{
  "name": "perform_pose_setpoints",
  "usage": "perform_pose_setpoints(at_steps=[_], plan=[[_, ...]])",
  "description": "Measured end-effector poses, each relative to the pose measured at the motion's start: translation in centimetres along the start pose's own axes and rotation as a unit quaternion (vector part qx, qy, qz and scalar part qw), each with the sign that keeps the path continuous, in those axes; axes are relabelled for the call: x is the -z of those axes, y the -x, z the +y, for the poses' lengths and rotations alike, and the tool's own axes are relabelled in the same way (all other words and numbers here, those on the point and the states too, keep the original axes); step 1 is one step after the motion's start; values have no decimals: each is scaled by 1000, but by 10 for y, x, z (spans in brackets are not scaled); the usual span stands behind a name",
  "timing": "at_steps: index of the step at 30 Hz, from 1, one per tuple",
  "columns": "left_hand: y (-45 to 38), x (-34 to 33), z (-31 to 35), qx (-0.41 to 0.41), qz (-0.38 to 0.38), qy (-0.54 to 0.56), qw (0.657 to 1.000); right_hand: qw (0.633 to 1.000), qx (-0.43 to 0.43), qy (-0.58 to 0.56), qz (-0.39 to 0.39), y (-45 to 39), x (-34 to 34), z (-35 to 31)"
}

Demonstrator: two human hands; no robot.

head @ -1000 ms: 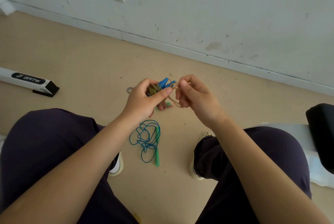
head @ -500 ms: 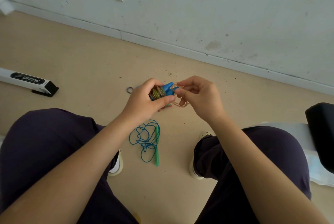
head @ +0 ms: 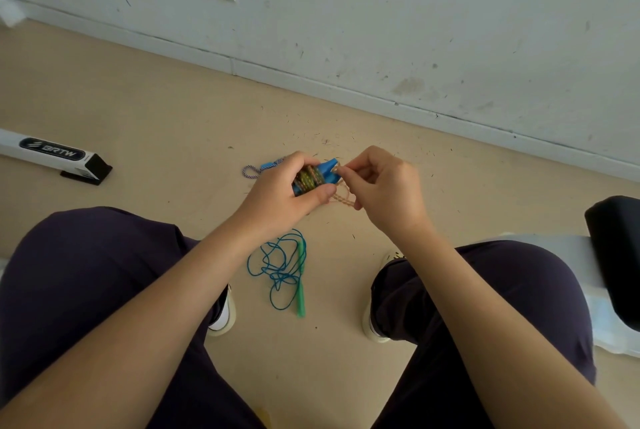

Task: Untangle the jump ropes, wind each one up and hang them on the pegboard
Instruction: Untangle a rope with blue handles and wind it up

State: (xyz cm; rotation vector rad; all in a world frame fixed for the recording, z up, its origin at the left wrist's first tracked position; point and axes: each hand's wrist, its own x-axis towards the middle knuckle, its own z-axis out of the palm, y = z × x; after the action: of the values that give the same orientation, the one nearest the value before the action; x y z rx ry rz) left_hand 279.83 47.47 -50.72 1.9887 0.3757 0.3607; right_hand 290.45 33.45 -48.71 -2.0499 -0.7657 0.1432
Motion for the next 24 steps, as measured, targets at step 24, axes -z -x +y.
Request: perform_pose_setpoints(at_steps=[24], plan=[[-1,1,-5,-24,3,-5,1000,971,-138,-190,-42,3,-1,-6]])
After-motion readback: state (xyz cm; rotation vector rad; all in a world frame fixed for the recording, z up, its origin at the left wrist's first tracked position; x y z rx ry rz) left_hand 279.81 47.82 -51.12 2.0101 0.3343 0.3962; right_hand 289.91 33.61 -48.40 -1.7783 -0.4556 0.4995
